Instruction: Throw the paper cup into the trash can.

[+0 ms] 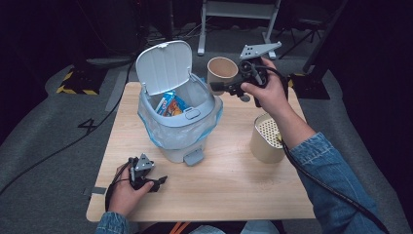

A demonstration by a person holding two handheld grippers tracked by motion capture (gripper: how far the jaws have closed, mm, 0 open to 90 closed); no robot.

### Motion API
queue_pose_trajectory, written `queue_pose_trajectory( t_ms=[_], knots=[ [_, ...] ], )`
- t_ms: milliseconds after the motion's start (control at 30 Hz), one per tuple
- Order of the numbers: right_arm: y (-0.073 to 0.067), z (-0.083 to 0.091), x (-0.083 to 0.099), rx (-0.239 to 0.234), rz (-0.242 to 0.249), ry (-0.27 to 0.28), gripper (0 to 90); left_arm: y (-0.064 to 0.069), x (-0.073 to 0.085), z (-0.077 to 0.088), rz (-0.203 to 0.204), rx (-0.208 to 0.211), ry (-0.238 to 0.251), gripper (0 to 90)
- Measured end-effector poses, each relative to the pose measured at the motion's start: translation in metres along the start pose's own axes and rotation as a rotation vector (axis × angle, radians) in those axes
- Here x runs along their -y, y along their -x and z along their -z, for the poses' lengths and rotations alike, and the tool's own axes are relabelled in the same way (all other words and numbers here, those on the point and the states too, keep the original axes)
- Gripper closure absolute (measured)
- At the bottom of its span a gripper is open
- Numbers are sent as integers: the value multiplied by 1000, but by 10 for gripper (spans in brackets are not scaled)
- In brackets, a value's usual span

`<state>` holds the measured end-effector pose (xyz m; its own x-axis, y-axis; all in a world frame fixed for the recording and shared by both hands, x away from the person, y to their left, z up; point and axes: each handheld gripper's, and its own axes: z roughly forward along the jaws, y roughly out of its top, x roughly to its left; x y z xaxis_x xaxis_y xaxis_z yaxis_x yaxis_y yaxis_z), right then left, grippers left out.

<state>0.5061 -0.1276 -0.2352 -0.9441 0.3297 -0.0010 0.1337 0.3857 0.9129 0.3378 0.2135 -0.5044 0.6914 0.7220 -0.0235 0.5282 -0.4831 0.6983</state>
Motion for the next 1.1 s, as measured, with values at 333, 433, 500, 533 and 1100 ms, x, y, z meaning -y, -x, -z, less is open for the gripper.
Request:
queue_pose_trajectory(
  t_ms=[333,433,500,533,1100],
  knots=[
    [-7,-29,-6,-13,11,-12,299,0,0,0,1,0,1,209],
    [-9,-38,-6,-19,11,-19,298,0,0,0,2,-1,1,209],
    [-10,-43,-7,-22,10,-23,297,0,0,0,2,-1,1,209],
    [-11,-46,-6,-25,9,-27,297,0,0,0,2,-1,1,209],
    [-22,-82,-3,-6,46,-147,295,0,-2,-1,3,-5,2,209]
  ],
)
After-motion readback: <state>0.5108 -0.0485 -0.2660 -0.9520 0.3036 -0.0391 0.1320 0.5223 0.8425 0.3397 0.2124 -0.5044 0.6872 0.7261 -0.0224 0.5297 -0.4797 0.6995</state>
